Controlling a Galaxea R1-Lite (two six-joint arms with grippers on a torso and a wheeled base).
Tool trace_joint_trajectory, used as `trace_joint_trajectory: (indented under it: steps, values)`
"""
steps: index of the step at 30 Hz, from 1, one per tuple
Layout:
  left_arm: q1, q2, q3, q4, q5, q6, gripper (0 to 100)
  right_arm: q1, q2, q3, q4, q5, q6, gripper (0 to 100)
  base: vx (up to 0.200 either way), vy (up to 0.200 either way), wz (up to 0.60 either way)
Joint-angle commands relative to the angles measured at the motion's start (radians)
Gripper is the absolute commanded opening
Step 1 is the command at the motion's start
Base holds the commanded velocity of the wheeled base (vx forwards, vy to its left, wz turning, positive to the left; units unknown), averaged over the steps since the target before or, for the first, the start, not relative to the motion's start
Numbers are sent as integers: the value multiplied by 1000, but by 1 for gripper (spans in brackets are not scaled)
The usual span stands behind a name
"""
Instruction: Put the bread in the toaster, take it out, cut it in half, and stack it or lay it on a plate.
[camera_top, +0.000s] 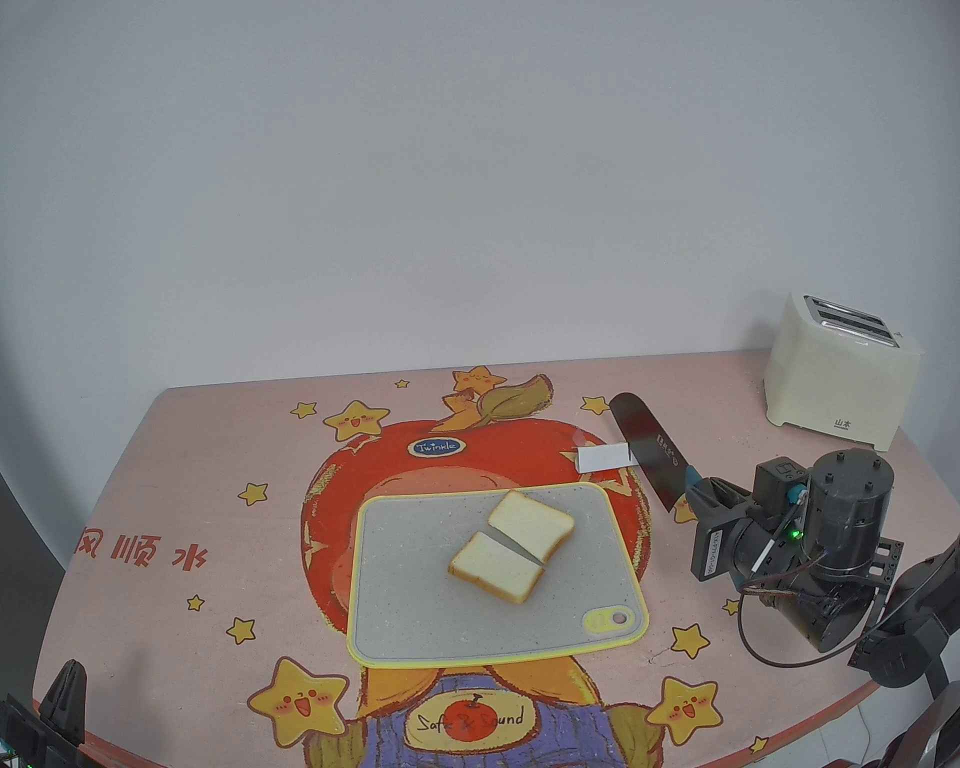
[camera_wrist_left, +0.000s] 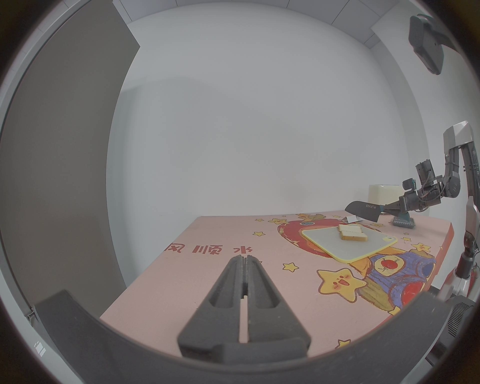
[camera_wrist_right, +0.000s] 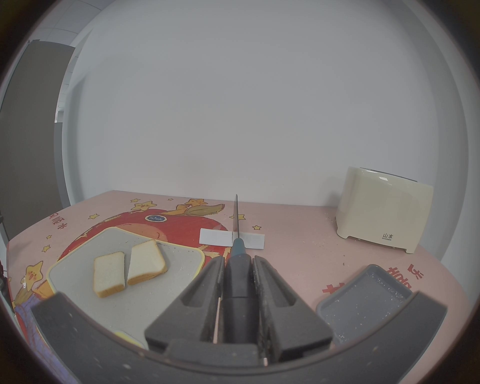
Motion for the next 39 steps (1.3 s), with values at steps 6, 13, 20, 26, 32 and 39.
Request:
trace_joint_trajectory:
  steps: [6,13,20,26,32,39]
  values:
    - [0,2,16,0,0,0,0,0,5,2,0,0,0,0,0,0,0]
    - [0,2,16,0,0,0,0,2,9,12,-2,0,0,0,0,0,0]
    - [0,2,16,0,0,0,0,2,9,12,-2,0,0,0,0,0,0]
    - [0,2,16,0,0,0,0,17,8,12,-2,0,0,0,0,0,0]
    - [0,2,16,0,0,0,0,17,8,11,-2,0,0,0,0,0,0]
    - [0,2,16,0,0,0,0,19,9,12,-2,0,0,0,0,0,0]
